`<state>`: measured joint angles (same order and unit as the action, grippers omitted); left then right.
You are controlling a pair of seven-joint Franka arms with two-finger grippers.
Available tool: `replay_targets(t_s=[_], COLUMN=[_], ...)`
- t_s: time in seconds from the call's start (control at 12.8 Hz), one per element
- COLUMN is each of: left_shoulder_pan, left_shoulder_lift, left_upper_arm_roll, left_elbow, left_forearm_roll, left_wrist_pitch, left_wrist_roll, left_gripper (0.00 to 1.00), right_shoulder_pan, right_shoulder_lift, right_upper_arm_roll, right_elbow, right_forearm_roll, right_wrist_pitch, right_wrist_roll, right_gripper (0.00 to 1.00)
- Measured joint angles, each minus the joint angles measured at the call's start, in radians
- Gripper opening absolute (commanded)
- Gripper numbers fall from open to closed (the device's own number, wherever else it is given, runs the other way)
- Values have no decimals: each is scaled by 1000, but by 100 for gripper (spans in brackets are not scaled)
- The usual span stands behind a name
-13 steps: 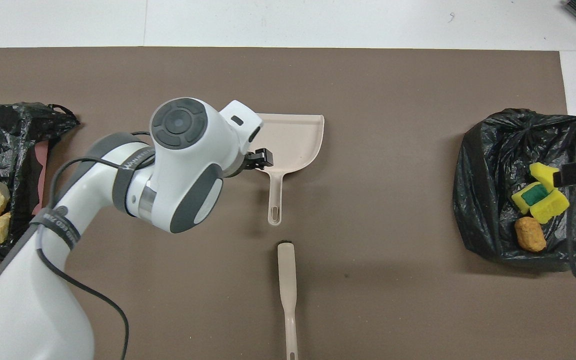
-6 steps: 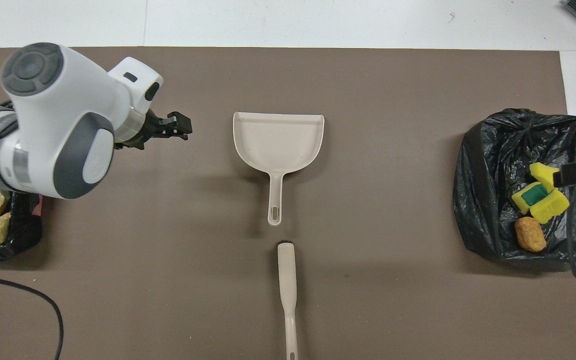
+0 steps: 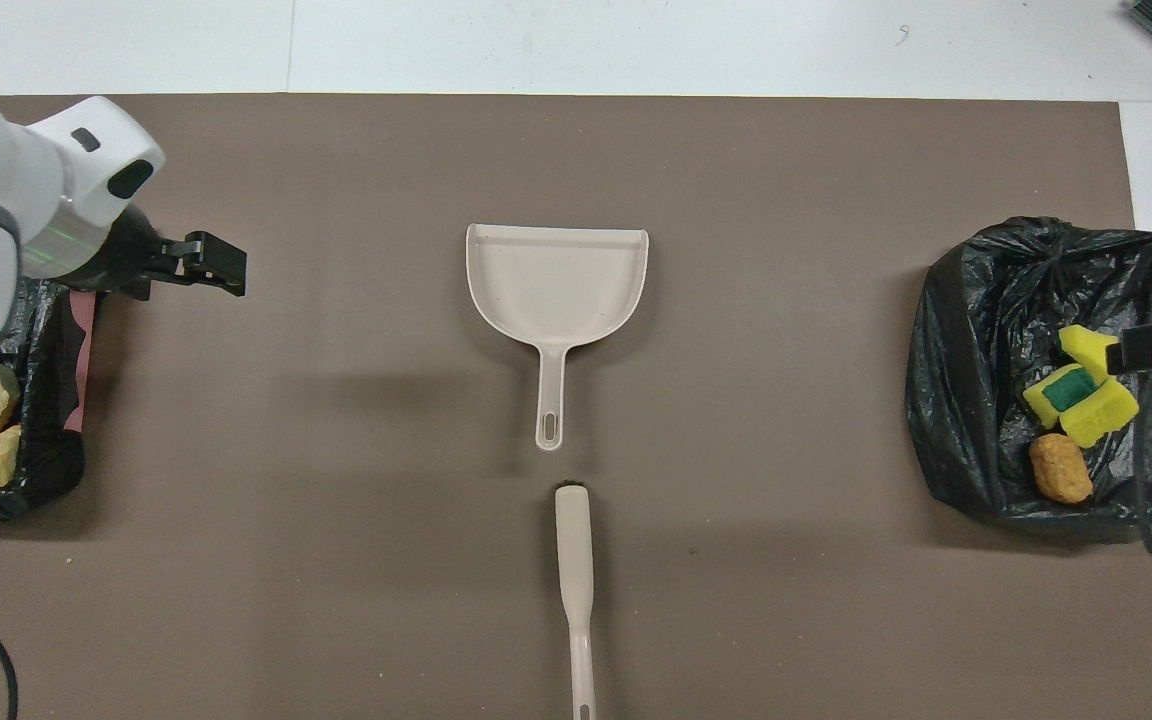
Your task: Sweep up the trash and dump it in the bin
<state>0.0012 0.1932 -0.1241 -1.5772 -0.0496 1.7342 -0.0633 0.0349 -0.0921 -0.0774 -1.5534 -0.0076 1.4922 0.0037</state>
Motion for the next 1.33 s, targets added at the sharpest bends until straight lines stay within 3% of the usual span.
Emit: replay_targets(t_s=[0.55,0.78,1.33], left_shoulder_pan=[56,60,60], left_shoulder_lift=[-95,-131,-131], left_upper_arm_roll=[14,42,44], left_elbow=[53,52,50], left_forearm_roll=[5,5,5], left_wrist_pitch=[-178,-195,-197], left_wrist_roll=[146,148,130], left_gripper=[100,100,100], right_shoulder_pan=[0,0,0], right_shoulder_lift=[0,0,0], right_upper_arm_roll=[0,0,0], right_elbow=[0,0,0], right_forearm_roll=[0,0,0], right_wrist_pitch=[0,0,0], right_wrist_roll=[0,0,0], right_gripper=[100,100,100])
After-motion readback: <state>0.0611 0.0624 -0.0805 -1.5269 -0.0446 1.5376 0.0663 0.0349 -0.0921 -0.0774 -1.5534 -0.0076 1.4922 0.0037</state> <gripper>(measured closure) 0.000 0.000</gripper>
